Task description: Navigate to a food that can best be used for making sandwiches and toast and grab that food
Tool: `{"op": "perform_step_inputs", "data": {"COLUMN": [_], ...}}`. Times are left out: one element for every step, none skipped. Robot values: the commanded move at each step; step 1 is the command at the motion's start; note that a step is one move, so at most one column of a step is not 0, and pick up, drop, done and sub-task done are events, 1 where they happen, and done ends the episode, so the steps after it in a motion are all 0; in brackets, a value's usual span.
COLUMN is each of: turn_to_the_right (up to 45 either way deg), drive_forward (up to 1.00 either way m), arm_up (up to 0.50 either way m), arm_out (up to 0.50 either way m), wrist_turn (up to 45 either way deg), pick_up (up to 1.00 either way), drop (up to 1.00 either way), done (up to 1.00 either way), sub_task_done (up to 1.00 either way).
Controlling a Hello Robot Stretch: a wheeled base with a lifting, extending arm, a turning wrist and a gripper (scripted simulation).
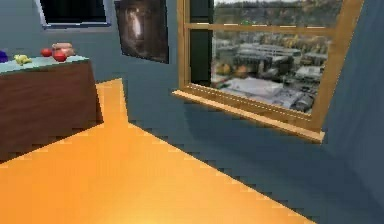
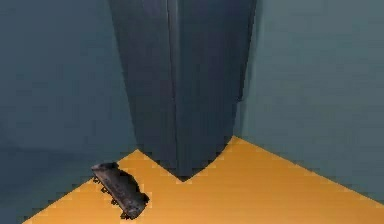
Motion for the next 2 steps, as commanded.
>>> {"op": "perform_step_inputs", "data": {"turn_to_the_right": [-45.0,0.0], "drive_forward": [0.00,1.00], "arm_up": [0.00,0.00], "arm_out": [0.00,0.00], "wrist_turn": [0.0,0.0], "pick_up": [0.00,0.00], "drop": [0.00,0.00], "done": [0.00,0.00], "sub_task_done": [0.00,0.00]}}
